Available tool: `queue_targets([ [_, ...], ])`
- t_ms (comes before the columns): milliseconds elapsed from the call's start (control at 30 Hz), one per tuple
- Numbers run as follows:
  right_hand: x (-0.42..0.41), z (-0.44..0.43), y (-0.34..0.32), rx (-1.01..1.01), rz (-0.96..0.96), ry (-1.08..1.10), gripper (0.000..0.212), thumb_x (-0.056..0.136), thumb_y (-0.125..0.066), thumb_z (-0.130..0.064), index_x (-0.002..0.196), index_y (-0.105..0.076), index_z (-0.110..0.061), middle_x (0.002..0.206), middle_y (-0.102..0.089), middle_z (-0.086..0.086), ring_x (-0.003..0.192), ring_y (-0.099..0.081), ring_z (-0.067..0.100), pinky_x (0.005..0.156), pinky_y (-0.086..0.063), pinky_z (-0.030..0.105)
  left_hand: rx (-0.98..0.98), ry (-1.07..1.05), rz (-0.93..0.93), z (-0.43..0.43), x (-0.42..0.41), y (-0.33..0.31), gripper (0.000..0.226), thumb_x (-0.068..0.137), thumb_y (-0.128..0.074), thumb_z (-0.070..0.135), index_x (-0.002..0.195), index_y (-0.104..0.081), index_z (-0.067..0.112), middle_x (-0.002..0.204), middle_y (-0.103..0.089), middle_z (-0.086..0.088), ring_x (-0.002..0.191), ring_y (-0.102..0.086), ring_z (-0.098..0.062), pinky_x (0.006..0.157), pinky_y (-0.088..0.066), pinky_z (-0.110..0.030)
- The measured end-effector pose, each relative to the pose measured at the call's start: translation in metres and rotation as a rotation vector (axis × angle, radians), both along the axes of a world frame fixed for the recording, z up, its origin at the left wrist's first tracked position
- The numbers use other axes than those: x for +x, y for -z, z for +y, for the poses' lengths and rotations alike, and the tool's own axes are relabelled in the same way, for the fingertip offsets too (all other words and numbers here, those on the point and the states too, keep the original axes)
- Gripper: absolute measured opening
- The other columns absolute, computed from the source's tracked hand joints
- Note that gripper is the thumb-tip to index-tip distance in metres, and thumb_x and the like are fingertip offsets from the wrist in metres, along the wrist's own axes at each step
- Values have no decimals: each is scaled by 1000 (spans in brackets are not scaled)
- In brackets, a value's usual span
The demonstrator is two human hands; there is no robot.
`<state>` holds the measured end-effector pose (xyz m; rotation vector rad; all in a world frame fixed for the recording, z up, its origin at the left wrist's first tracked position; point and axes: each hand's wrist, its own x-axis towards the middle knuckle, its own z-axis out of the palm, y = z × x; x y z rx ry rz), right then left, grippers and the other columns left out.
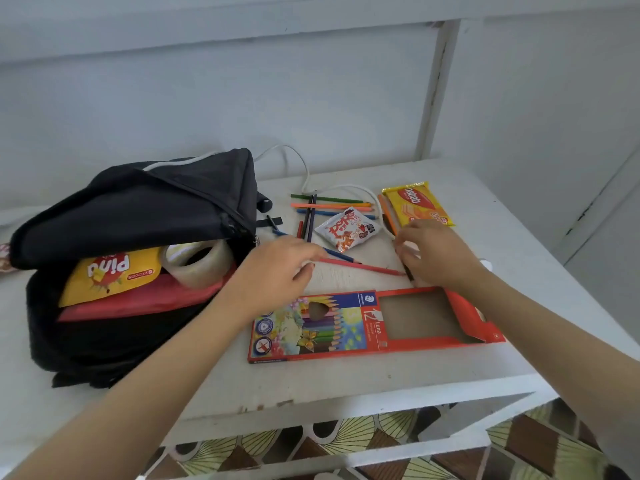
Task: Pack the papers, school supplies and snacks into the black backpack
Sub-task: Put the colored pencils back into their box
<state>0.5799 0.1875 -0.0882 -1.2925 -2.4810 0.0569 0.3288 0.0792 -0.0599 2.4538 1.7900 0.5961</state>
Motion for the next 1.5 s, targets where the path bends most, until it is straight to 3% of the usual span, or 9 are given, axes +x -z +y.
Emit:
queue_targets([
  [133,3,-11,-6,16,-115,207,23,84,-59,-35,84,-68,-13,87,-64,10,90,-59,31,77,-41,34,-195,-49,269,28,-14,1,29,82,-57,20,110,-66,23,110,-64,4,103,-56,-16,90,-46,-36],
  [267,0,-20,-10,-121,-317,278,40,79,-55,-61,84,-64,-23,92,-61,0,97,-55,21,87,-36,36,-271,-85,274,39,-16,3,26,84,-53,19,106,-66,20,105,-62,3,91,-56,-14,79,-46,-28],
  [400,-4,-24,-13,-186,-334,310,29,81,-57,-50,88,-68,-24,96,-62,-1,97,-55,20,89,-34,36,-315,-90,260,46,-15,-3,36,81,-54,7,111,-65,23,109,-59,4,88,-54,-10,75,-45,-23],
  [800,10,-48,-28,-17,260,345,13,84,-58,-21,81,-63,-9,94,-53,8,72,-56,28,72,-45,36,-260,-55,381,61,-14,-3,18,84,-61,11,87,-70,27,102,-64,5,88,-59,-11,74,-49,-27],
  [933,18,-54,-27,37,422,349,10,87,-59,-18,83,-62,-9,93,-50,4,66,-58,23,64,-48,33,-157,-12,200,61,-13,-4,15,88,-59,15,95,-66,25,100,-65,6,91,-59,-12,75,-48,-29],
  [1067,25,-59,-29,-20,714,336,7,93,-54,-18,88,-57,-16,90,-57,-1,69,-56,2,61,-39,8,58,42,-126,58,6,-24,16,89,-58,12,103,-65,15,94,-66,8,83,-60,-6,73,-48,-20],
  [1233,33,-71,-34,-167,1294,383,14,98,-46,-14,85,-53,-16,81,-65,8,69,-69,16,65,-54,26,230,39,-656,49,50,-51,17,86,-63,6,99,-62,17,80,-63,14,76,-61,6,73,-45,-7],
  [1367,47,-81,-30,-92,1320,522,16,97,-47,-16,83,-53,-21,74,-63,4,57,-64,11,61,-51,27,172,90,-943,40,82,-60,17,85,-62,0,95,-60,14,76,-65,-1,74,-65,-10,66,-56,-24],
  [1500,57,-92,-20,-21,1208,574,17,97,-48,-17,83,-55,-26,68,-63,0,52,-58,5,62,-49,23,107,173,-947,33,106,-50,22,85,-62,-3,91,-58,19,73,-64,-1,65,-63,-9,58,-57,-30],
])
